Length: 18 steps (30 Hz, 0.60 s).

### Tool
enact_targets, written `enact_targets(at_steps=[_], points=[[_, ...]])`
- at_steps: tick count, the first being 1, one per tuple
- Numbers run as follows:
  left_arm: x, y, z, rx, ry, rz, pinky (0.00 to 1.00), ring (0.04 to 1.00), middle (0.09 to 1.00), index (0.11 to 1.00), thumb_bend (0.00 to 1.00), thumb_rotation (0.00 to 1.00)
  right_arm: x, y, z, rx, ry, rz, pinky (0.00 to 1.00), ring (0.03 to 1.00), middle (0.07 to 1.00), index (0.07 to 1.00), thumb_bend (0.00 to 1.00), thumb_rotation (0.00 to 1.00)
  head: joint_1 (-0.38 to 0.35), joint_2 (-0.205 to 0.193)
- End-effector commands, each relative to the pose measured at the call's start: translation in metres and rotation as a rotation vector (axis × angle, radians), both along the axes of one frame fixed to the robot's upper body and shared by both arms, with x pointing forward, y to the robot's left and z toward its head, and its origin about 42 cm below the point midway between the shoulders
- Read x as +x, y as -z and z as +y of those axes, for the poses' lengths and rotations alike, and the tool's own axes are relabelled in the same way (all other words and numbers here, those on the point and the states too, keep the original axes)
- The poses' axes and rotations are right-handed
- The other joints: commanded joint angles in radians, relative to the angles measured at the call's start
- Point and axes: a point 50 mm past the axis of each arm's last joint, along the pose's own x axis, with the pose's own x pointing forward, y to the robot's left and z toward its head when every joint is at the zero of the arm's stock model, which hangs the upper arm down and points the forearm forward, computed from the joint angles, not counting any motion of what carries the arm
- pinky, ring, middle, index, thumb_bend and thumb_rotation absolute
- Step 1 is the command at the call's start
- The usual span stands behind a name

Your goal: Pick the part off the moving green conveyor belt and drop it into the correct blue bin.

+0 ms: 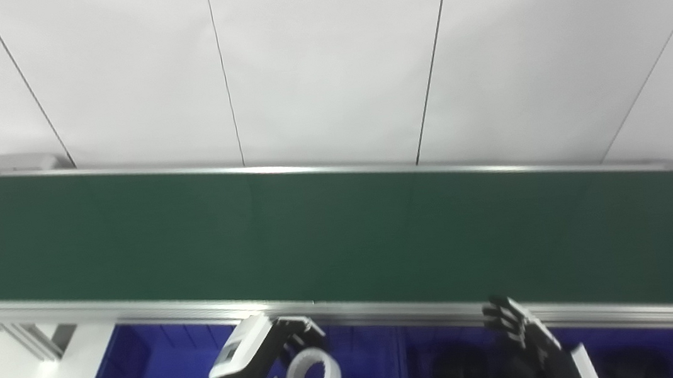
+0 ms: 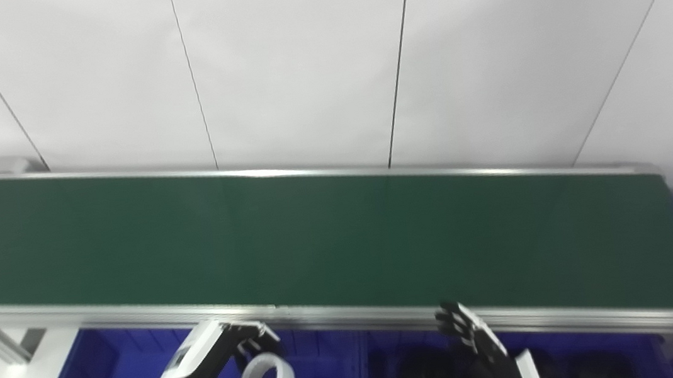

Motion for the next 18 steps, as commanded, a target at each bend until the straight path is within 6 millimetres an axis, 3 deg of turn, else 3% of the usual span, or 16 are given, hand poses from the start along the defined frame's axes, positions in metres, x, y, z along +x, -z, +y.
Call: enact_targets(at_steps=[1,9,11,13,15,16,17,18], points=[[0.009,-0.009,0.0,0.04,0.032,-0.038,0.39,0.427,0.533,0.477,0.49,0.0,0.005,-0.013,-0.001,0.003,-0.005,-0.047,0.68,0.76,0.806,0.851,0.88,0.59,0.001,0.0],[0.016,0.003,-0.011,0.217,0.067,0.04,0.46,0.454,0.558,0.467,0.49,0.0,0.006,-0.019,-0.003,0.005,0.001,-0.035,0.68,0.761,0.801,0.85,0.9,0.58,0.006,0.046],[0.018,0.005,-0.012,0.259,0.056,0.063,0.44,0.44,0.557,0.492,0.49,0.0,0.006,-0.02,-0.003,0.004,-0.002,-0.04,0.68,0.759,0.798,0.849,0.9,0.58,0.007,0.052],[0.019,0.006,-0.013,0.301,0.053,0.079,0.4,0.455,0.497,0.497,0.5,0.0,0.006,-0.022,-0.003,0.002,-0.004,-0.041,0.68,0.76,0.799,0.852,0.9,0.59,0.009,0.058],[0.02,0.008,-0.014,0.352,0.05,0.106,0.45,0.426,0.531,0.519,0.49,0.0,0.006,-0.023,-0.003,0.008,-0.003,-0.035,0.68,0.761,0.798,0.853,0.9,0.59,0.009,0.062],[0.021,0.008,-0.015,0.373,0.048,0.12,0.51,0.454,0.659,0.507,0.49,0.0,0.006,-0.023,-0.003,0.013,-0.004,-0.032,0.69,0.764,0.799,0.854,0.91,0.59,0.009,0.062],[0.021,0.008,-0.016,0.403,0.051,0.135,0.55,0.522,0.718,0.561,0.5,0.0,0.006,-0.024,-0.003,0.012,-0.003,-0.032,0.69,0.765,0.8,0.855,0.91,0.59,0.009,0.065],[0.021,0.008,-0.017,0.424,0.054,0.145,0.6,0.644,0.772,0.672,0.53,0.0,0.005,-0.024,-0.003,0.011,-0.003,-0.032,0.69,0.764,0.8,0.854,0.91,0.6,0.009,0.065]])
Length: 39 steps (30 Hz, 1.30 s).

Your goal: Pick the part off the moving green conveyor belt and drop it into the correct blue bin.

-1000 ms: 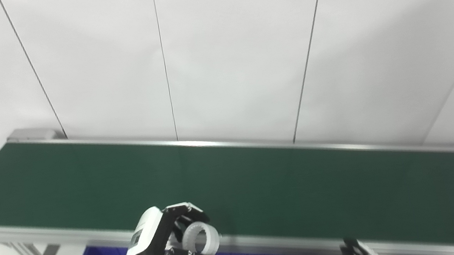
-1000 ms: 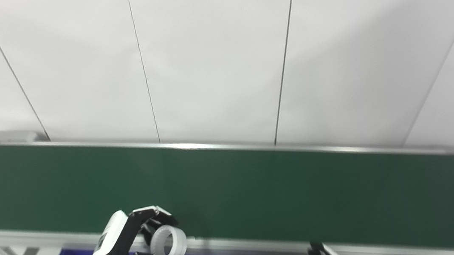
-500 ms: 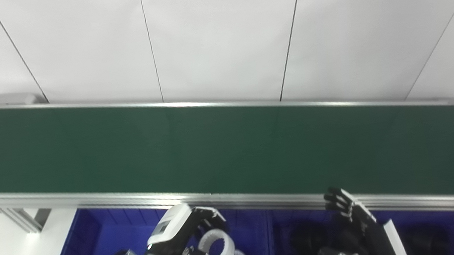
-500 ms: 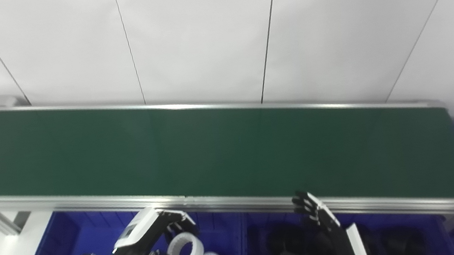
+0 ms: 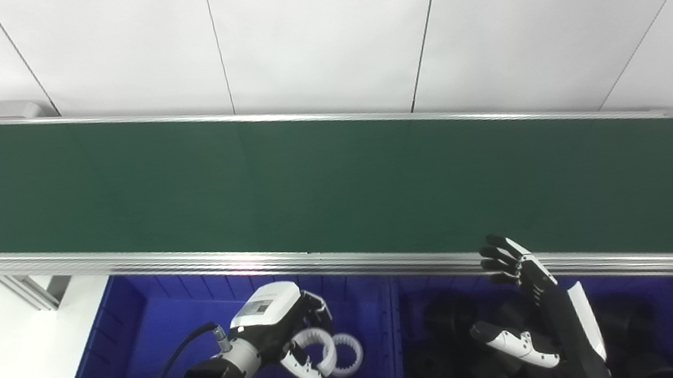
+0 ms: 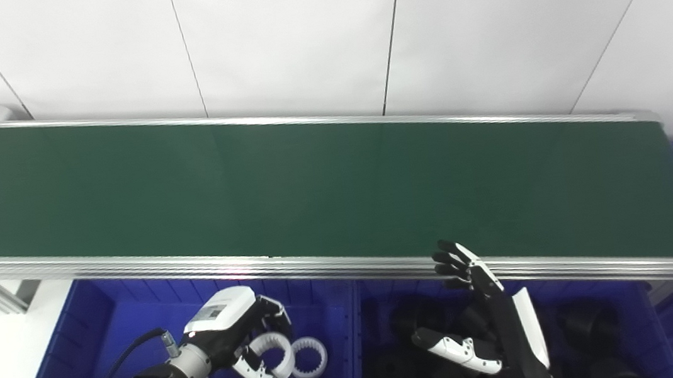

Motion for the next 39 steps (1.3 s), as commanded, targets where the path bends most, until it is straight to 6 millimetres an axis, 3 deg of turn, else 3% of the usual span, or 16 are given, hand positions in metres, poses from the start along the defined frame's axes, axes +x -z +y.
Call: enact_targets(at_steps=[1,4,5,6,8,15,20,22,24,33,39], points=[[0.009,-0.012,-0.002,0.041,0.006,-0.032,0.63,0.707,0.8,0.73,0.54,0.0,0.002,-0.012,-0.001,0.004,0.004,-0.038,0.69,0.764,0.8,0.854,0.92,0.6,0.002,0.004],[0.008,-0.014,-0.002,0.033,0.001,-0.03,0.71,0.863,0.946,0.872,0.64,0.18,0.002,-0.012,-0.001,-0.001,0.007,-0.045,0.68,0.76,0.799,0.851,0.9,0.6,0.001,0.005],[0.008,-0.014,-0.001,0.029,0.004,-0.031,0.71,0.869,0.952,0.877,0.65,0.19,0.002,-0.012,-0.001,0.001,0.007,-0.046,0.68,0.76,0.799,0.851,0.9,0.6,-0.002,0.009],[0.008,-0.015,-0.001,0.027,0.006,-0.032,0.76,0.915,0.981,0.908,0.71,0.29,0.001,-0.013,-0.001,0.003,0.007,-0.047,0.68,0.759,0.798,0.851,0.9,0.6,-0.002,0.009],[0.008,-0.016,0.001,0.022,0.02,-0.028,0.8,0.954,0.996,0.934,0.77,0.38,0.002,-0.014,0.0,-0.001,0.007,-0.049,0.68,0.758,0.797,0.851,0.9,0.6,-0.006,0.012],[0.007,-0.024,0.011,-0.065,0.054,0.025,0.85,0.97,1.0,0.948,0.94,0.49,0.001,-0.016,0.002,-0.003,0.01,-0.048,0.68,0.762,0.801,0.853,0.9,0.6,-0.025,0.022],[0.011,-0.025,0.029,-0.441,0.039,0.122,0.79,0.893,0.941,0.906,0.95,0.43,0.0,-0.017,0.005,-0.002,-0.018,-0.014,0.69,0.775,0.808,0.861,0.9,0.62,-0.066,0.035],[0.011,-0.025,0.037,-0.611,-0.001,0.174,0.84,0.918,0.933,0.894,0.96,0.43,-0.001,-0.018,0.008,-0.004,-0.037,0.024,0.72,0.804,0.828,0.873,0.92,0.6,-0.086,0.039],[0.01,-0.026,0.042,-0.733,-0.031,0.219,0.89,0.951,0.938,0.882,0.94,0.36,-0.001,-0.019,0.012,-0.02,-0.048,0.054,0.75,0.825,0.853,0.89,0.95,0.61,-0.107,0.042],[0.011,-0.028,0.06,-1.05,-0.068,0.326,0.91,0.971,0.954,0.884,1.0,0.33,-0.001,-0.024,0.022,-0.041,-0.091,0.151,0.8,0.875,0.908,0.945,0.97,0.53,-0.181,0.054],[0.012,-0.027,0.065,-1.078,-0.072,0.304,0.93,0.954,0.942,0.9,1.0,0.32,0.001,-0.025,0.026,-0.054,-0.105,0.192,0.83,0.897,0.929,0.962,0.96,0.47,-0.194,0.053]])
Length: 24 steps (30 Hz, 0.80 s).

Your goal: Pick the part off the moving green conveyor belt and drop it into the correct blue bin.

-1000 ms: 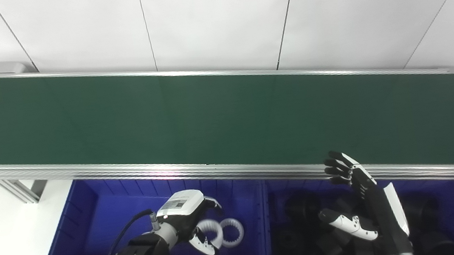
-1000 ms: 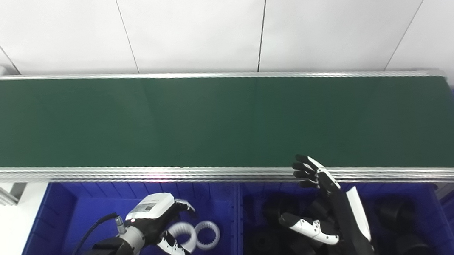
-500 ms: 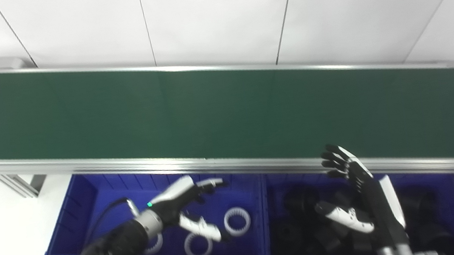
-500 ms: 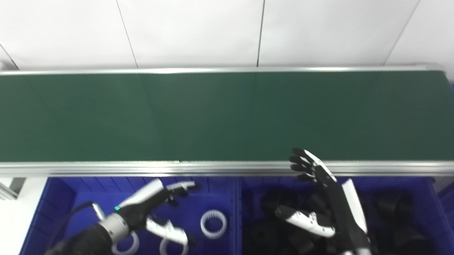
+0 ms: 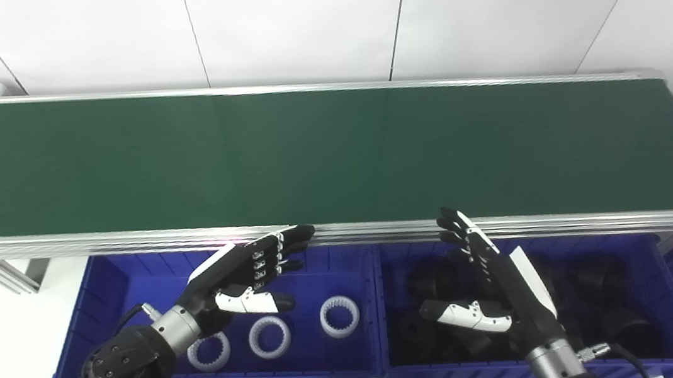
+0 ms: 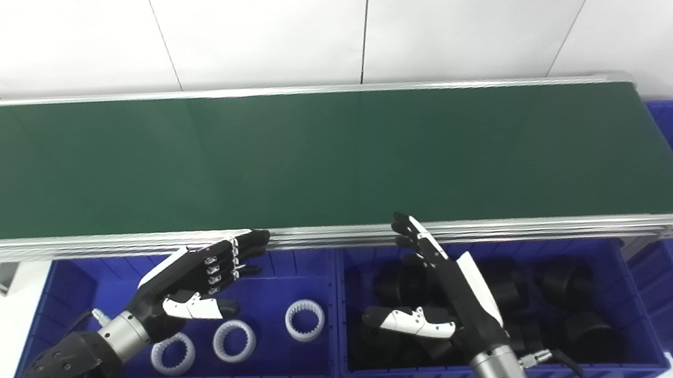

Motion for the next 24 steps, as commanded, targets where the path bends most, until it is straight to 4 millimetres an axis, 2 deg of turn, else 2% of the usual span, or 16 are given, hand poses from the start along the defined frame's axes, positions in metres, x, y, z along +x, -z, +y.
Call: enact_targets(at_steps=[1,5,11,15,17,24], points=[[0.006,-0.01,0.002,-0.014,-0.005,-0.074,0.94,0.952,0.942,0.903,1.0,0.32,0.004,-0.011,0.002,0.003,-0.01,-0.031,0.83,0.899,0.93,0.965,0.95,0.47,-0.001,-0.003],[0.005,-0.009,0.002,-0.005,-0.022,-0.102,0.93,0.958,0.978,0.94,1.0,0.32,0.004,-0.008,0.003,-0.011,-0.014,-0.028,0.84,0.903,0.935,0.969,0.94,0.43,-0.001,-0.022],[0.0,-0.004,0.002,-0.009,-0.057,-0.138,0.92,0.96,0.978,0.96,1.0,0.3,0.002,-0.002,0.003,-0.038,-0.01,-0.025,0.83,0.901,0.93,0.961,0.93,0.43,-0.005,-0.065],[-0.003,-0.001,0.002,-0.029,-0.079,-0.147,0.92,0.971,0.986,0.964,0.99,0.28,0.0,0.001,0.003,-0.053,-0.004,-0.008,0.84,0.903,0.934,0.962,0.93,0.45,-0.044,-0.092],[-0.004,0.002,0.003,-0.03,-0.097,-0.15,0.92,0.97,0.984,0.961,0.99,0.28,0.0,0.004,0.005,-0.06,0.001,0.0,0.84,0.904,0.934,0.961,0.93,0.44,-0.092,-0.112],[-0.005,0.006,0.006,-0.042,-0.117,-0.16,0.92,0.96,0.968,0.948,0.97,0.24,0.0,0.009,0.01,-0.07,0.014,0.035,0.84,0.914,0.952,0.971,0.91,0.45,-0.116,-0.125]])
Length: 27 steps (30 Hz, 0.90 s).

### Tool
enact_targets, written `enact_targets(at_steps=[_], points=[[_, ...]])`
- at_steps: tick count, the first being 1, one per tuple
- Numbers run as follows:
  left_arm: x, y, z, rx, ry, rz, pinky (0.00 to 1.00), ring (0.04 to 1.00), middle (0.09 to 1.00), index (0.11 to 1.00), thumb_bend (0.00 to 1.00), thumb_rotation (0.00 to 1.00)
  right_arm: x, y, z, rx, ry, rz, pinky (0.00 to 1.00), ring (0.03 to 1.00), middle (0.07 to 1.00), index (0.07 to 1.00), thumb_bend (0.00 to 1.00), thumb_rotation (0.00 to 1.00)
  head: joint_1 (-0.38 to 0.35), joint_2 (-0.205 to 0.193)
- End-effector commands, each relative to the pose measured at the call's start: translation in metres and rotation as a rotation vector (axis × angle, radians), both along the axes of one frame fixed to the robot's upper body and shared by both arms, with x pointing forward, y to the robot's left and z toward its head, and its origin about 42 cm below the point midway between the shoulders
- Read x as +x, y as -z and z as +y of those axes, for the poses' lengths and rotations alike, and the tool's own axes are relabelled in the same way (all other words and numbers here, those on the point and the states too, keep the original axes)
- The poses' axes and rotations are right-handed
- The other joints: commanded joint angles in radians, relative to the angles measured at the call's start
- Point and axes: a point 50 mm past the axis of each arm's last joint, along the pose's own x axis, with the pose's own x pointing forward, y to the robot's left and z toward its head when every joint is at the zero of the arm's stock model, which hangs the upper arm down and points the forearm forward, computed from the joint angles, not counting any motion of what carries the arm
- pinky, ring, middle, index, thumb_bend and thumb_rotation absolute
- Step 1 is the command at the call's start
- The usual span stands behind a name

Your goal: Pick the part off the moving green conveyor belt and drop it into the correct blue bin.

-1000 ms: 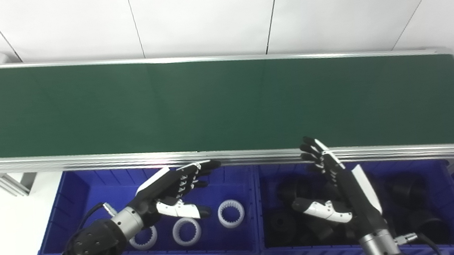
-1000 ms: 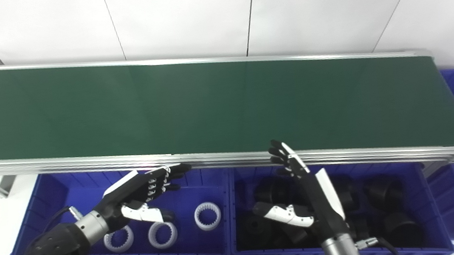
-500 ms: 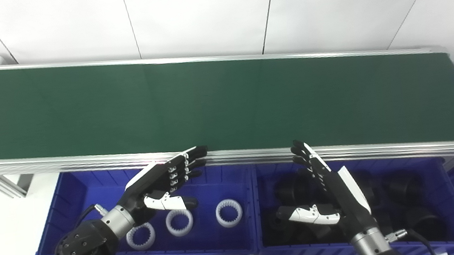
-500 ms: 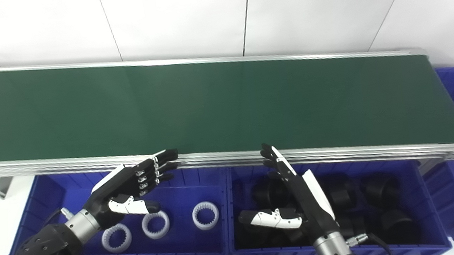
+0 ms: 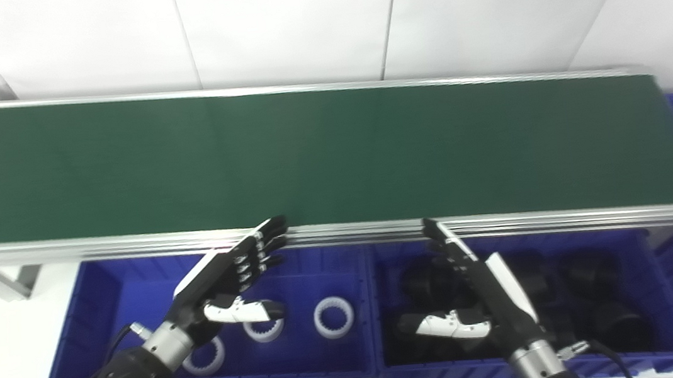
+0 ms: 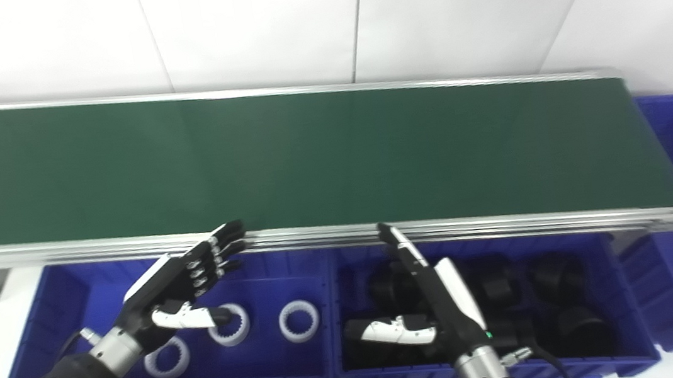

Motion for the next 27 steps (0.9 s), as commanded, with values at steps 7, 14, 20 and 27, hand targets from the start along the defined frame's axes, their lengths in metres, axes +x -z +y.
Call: enact_targets(at_steps=[7,14,20,27], points=[[0.0051,-0.0072,0.0005,-0.012,0.003,-0.085,0.91,0.952,0.958,0.936,0.96,0.23,0.0022,-0.0035,0.0001,-0.007,0.018,-0.016,0.83,0.907,0.948,0.968,0.9,0.45,0.016,-0.005],[0.0055,-0.0057,-0.0017,0.01,0.028,-0.078,0.9,0.946,0.958,0.934,0.98,0.25,0.0034,-0.0009,-0.0005,-0.003,0.014,-0.015,0.85,0.911,0.945,0.966,0.91,0.44,0.022,-0.018],[0.0046,-0.0051,-0.0031,0.031,0.049,-0.082,0.9,0.94,0.952,0.926,0.96,0.21,0.0027,0.0001,-0.0005,-0.005,0.017,-0.01,0.84,0.911,0.947,0.966,0.9,0.44,0.02,-0.026],[0.0033,-0.0045,-0.0045,0.036,0.05,-0.086,0.89,0.935,0.949,0.916,0.96,0.2,0.0016,0.0008,-0.0012,-0.013,0.022,-0.008,0.83,0.91,0.948,0.968,0.89,0.44,0.024,-0.033]])
